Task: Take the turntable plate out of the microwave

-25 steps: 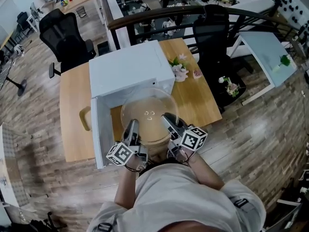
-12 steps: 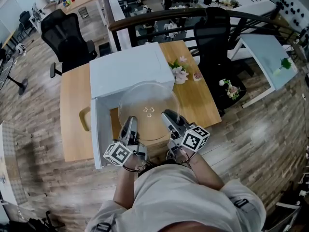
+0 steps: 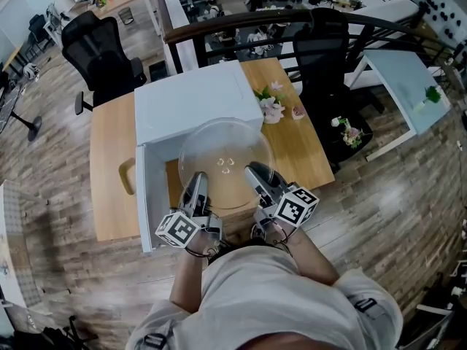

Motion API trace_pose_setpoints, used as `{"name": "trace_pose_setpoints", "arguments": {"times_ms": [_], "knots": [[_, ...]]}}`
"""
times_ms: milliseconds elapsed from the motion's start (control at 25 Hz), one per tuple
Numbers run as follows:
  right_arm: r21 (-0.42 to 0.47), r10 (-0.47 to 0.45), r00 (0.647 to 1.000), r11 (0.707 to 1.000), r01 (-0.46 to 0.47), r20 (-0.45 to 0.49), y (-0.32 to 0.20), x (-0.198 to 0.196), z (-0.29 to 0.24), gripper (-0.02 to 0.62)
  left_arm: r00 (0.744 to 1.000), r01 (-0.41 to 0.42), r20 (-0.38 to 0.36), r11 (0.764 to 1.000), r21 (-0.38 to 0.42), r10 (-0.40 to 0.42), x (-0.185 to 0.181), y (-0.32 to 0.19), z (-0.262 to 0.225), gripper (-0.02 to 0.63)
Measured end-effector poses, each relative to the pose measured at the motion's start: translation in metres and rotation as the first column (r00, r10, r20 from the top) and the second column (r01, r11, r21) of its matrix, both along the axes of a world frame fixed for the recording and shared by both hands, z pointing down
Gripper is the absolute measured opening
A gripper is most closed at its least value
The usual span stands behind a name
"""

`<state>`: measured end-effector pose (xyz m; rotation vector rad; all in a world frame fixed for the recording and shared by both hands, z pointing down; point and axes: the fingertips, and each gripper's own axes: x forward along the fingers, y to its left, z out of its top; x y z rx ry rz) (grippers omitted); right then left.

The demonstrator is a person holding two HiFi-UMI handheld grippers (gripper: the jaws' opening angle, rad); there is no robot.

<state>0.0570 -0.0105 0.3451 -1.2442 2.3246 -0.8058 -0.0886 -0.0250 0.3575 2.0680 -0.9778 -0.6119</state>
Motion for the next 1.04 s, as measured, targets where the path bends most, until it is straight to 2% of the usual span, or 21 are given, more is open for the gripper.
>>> {"name": "trace_pose_setpoints", "arguments": {"times_ms": [320,560,1040], "knots": [[0.009,-0.002,1.0,1.0,0.002,-0.01,0.0005,0.0,-0.0026,0.12,1.0,0.003,0.005,1.0,-0.026,-0.002,-0.0009,0.0018,0.0024,0.111],[0.016,0.002,1.0,1.0,-0.002,-0.012,0.0012,0.0005,-0.004,0.12,1.0,0.002,0.006,1.0,0.008,-0.002,-0.0009,0.0001,-0.0046,0.11],[0.029,-0.004,1.0,1.0,0.004,-0.02,0.003,0.0026,-0.005,0.12,1.0,-0.003,-0.005,1.0,0.011,0.003,0.0033,0.0035,-0.0025,0.112]]}}
